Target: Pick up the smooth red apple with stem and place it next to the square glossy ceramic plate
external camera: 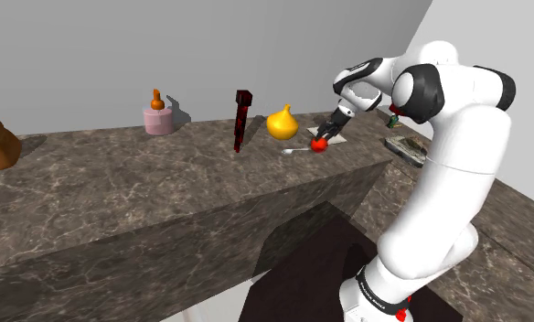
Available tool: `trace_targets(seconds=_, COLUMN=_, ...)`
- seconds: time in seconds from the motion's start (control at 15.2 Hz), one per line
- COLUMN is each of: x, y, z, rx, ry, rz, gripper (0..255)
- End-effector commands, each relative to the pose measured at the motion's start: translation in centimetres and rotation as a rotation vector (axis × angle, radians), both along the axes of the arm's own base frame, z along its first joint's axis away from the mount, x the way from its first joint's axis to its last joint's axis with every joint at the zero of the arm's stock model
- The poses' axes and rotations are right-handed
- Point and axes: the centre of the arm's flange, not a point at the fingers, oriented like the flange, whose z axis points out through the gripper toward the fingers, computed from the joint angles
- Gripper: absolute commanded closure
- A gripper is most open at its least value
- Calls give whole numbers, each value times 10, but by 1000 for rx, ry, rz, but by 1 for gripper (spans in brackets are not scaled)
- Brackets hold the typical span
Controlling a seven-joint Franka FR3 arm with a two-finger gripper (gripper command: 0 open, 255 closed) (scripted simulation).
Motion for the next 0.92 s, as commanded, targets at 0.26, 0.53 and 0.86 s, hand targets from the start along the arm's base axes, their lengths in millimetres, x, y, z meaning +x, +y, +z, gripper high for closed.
trace_targets(seconds=0.26, x=-34, y=-72, z=-6, rx=0, ry=0, rz=2, gripper=255)
trace_targets(seconds=0.53, x=-56, y=-119, z=-10, rx=0, ry=0, rz=2, gripper=255)
trace_targets(seconds=0.86, x=-84, y=-179, z=-16, rx=0, ry=0, rz=2, gripper=255)
